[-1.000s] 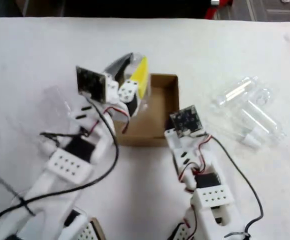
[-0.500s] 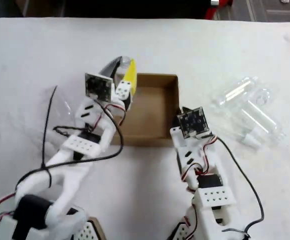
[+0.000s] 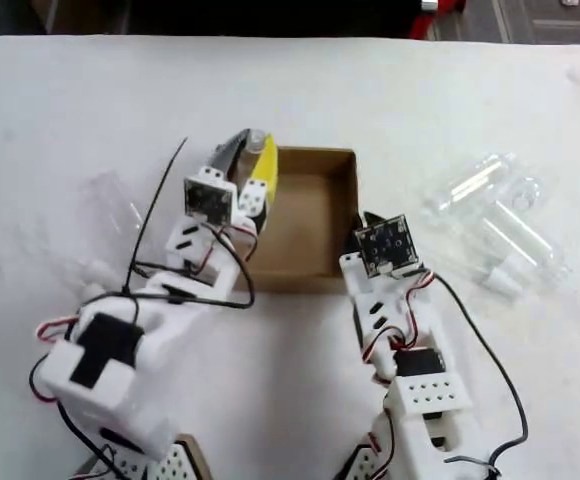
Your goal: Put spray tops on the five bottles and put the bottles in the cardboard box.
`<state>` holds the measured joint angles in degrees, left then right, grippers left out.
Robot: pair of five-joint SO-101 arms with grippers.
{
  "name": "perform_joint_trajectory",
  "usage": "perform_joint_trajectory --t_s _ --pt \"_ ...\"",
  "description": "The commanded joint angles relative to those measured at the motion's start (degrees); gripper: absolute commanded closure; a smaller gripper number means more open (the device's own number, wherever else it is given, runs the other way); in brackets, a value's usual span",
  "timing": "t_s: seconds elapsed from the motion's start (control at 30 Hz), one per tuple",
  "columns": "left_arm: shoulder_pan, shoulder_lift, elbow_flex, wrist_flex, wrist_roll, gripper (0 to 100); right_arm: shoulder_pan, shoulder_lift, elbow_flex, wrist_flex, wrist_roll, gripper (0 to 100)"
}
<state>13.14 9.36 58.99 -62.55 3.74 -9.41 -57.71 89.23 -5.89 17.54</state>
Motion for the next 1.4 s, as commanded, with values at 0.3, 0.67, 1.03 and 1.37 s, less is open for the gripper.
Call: perform_joint_trajectory --t_s 0.3,0.67,1.03,1.37 --pt "-1.54 5.58 -3.60 -9.41 -6.15 98 0.31 0.13 -0.26 -1.36 0.09 98.1" --pt "-2.86 5.67 -8.26 -1.85 -5.80 98 0.22 0.13 -0.26 -1.27 0.09 98.1" --pt "-2.77 5.76 -8.79 -0.18 -5.80 98 0.22 0.13 -0.26 -1.27 0.09 98.1" --pt "-2.86 5.85 -10.99 3.16 -1.85 98 0.22 0.13 -0.26 -1.27 0.09 98.1"
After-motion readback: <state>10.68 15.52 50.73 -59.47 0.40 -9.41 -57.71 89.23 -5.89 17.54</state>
